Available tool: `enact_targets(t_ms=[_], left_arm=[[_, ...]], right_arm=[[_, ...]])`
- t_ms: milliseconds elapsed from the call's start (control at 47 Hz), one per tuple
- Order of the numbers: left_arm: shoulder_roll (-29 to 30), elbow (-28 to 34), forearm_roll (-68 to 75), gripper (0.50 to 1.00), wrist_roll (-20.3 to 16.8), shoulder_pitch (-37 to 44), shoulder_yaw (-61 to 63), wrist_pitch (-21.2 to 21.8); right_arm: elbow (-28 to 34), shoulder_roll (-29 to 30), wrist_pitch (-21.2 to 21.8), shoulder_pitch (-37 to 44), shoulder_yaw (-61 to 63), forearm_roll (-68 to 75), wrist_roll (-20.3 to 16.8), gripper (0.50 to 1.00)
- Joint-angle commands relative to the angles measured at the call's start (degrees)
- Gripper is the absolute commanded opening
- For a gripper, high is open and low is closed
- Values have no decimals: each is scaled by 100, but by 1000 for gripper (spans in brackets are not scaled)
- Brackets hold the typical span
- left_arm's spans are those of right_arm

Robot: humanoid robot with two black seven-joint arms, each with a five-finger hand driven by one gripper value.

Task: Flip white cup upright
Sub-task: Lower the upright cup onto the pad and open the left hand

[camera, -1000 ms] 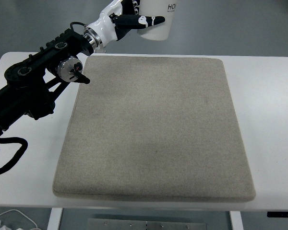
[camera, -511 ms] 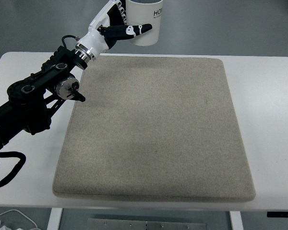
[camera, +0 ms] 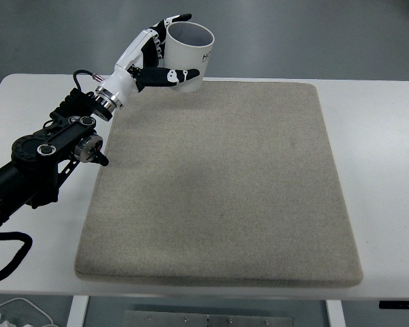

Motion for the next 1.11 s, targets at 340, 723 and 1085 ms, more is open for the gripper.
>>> enact_targets(t_ms=[340,723,1085], left_arm=[[41,64,320,606,1,501,4,255],[6,72,425,651,1,730,57,387],[6,116,470,737,1,862,180,439]], right_arm=[[-4,0,2,0,0,0,0,930],[-4,0,2,0,0,0,0,930],[4,0,2,0,0,0,0,928]])
